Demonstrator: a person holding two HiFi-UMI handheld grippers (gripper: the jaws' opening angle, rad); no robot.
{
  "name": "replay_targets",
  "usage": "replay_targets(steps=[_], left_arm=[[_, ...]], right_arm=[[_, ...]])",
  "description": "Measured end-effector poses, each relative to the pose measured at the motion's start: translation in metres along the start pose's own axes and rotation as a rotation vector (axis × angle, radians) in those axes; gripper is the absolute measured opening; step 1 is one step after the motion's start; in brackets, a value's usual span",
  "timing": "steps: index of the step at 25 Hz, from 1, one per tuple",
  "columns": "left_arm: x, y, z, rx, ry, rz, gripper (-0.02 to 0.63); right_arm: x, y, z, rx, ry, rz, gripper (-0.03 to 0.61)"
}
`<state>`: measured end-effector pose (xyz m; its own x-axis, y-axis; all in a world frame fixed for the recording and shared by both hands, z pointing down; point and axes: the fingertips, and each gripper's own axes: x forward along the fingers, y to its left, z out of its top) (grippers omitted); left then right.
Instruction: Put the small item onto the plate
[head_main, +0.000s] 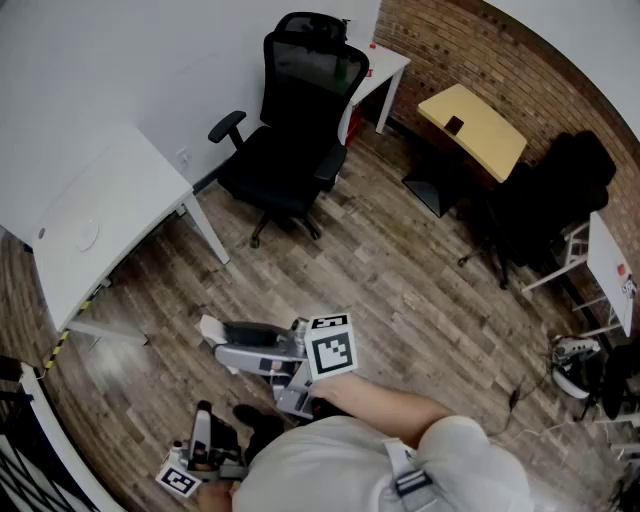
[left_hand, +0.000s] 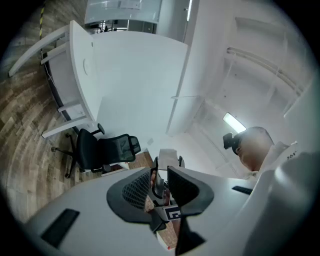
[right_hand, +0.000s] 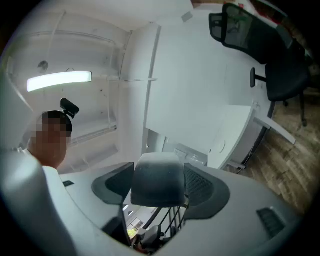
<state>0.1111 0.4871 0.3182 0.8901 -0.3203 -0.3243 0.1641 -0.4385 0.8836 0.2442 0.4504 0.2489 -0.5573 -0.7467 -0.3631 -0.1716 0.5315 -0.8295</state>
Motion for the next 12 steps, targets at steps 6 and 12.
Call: replay_targets(steps=[6,12], left_arm=[[0.028,-0.024,-0.044,0.045,0.137,-0.063,0.104],[0.005,-0.051,-0.032,0.110,0.112,-0.054,0.104]], right_arm=[[-0.054,0.035,0.021,-0.100,-0.067,-0.049,0.318],[-0.030,0.055,0.001,-0.122,-0.055,0.004,0.318]])
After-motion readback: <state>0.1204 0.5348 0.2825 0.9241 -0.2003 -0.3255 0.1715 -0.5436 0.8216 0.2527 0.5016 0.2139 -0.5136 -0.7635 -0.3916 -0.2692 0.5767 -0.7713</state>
